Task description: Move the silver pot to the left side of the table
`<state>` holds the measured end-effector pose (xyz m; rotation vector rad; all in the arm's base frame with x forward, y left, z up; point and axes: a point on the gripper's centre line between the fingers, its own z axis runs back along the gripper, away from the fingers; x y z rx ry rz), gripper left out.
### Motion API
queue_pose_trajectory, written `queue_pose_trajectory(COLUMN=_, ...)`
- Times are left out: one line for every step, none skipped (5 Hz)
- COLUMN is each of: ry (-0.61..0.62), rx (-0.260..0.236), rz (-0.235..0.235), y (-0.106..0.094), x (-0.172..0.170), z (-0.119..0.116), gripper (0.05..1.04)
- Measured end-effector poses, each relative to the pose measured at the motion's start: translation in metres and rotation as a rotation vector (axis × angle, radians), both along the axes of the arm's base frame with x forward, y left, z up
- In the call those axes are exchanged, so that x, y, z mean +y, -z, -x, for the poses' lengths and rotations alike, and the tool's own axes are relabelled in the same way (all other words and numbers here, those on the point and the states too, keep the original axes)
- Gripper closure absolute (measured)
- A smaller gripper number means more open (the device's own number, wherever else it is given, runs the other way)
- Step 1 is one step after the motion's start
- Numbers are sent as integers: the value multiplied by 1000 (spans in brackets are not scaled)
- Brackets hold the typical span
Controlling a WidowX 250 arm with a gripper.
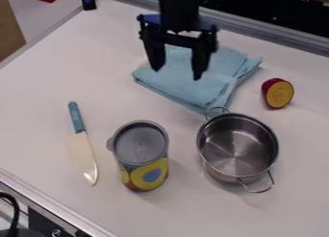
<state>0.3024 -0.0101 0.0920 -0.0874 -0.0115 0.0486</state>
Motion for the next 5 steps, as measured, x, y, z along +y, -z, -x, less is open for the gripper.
queue_pose_trajectory(ry=72, rx=62, rz=40, y=10, x=-25, z=18, gripper=84)
queue_pose_trajectory(ry=86, rx=32, rz=44, y=30, x=-42, z=26, gripper=84)
queue_pose_trajectory(ry=106, rx=-20, rz=58, y=40, x=-49, z=25, gripper=84)
queue_pose_trajectory(ry=105, rx=-26, rz=56, y=57, x=-53, z=26, gripper=84)
queue_pose_trajectory(ry=75, rx=-47, rz=21, y=64, x=-49, z=20, gripper=84)
